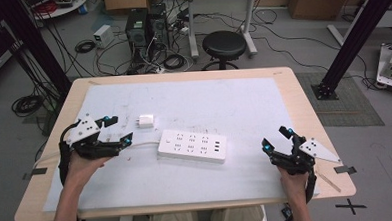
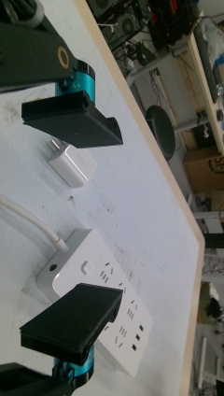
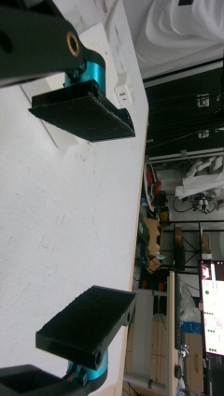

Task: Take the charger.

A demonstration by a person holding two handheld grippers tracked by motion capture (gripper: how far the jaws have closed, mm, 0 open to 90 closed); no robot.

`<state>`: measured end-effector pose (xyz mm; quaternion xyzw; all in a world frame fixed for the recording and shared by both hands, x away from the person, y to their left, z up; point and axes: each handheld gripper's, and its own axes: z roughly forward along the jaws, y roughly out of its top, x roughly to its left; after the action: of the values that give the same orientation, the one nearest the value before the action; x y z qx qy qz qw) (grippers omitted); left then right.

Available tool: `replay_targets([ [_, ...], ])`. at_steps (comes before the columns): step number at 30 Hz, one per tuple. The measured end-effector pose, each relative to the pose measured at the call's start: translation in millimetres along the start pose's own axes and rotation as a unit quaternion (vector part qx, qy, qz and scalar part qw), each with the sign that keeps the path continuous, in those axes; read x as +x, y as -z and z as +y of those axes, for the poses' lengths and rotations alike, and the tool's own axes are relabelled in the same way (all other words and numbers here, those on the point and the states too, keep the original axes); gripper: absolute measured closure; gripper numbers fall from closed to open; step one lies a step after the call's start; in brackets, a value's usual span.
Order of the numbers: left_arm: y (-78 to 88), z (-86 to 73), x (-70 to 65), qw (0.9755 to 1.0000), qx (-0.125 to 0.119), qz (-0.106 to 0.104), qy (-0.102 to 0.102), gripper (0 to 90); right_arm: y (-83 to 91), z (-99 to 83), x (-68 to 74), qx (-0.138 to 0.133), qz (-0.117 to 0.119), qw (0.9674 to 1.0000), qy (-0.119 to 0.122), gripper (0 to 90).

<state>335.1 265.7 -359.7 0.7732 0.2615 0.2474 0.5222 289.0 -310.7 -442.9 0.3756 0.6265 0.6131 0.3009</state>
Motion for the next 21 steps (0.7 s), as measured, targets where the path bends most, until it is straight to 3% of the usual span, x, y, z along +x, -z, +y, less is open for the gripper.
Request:
replay_targets([
  [1, -5.6, 8.1, 10.0, 0.9997, 0.019, -0.012, -0.013, 22.1, 0.0, 0.0, 0.0, 0.0, 0.0, 1.0, 0.0, 18.8],
  [3, -9.4, 13.2, 15.8, 0.9991, 0.031, -0.019, -0.021, 22.6, -0.1, 0.0, 0.1, 0.001, 0.001, 1.0, -0.001, 18.8],
  [5, -9.4, 13.2, 15.8, 0.9991, 0.031, -0.019, -0.021, 22.6, 0.0, 0.0, -0.3, 0.003, 0.002, 1.0, 0.001, 18.8],
  [8, -18.9, 25.3, 27.0, 0.9974, 0.047, -0.031, -0.045, 22.6, -0.9, 0.3, -0.5, 0.006, 0.004, 1.0, 0.001, 18.9],
  [13, -26.9, 35.7, 34.1, 0.9956, 0.053, -0.047, -0.06, 22.6, -1.4, 0.4, -0.3, 0.009, 0.006, 0.9999, 0.001, 18.8],
  [15, -35.1, 40.7, 40.3, 0.9933, 0.067, -0.063, -0.07, 22.8, -1.5, 0.4, -0.4, 0.009, 0.006, 0.9999, 0.002, 18.8],
  [21, -51.9, 45.7, 51.6, 0.9878, 0.09, -0.084, -0.095, 23.9, -1.1, 0.3, 0.5, 0.009, 0.006, 0.9999, 0.0, 18.8],
])
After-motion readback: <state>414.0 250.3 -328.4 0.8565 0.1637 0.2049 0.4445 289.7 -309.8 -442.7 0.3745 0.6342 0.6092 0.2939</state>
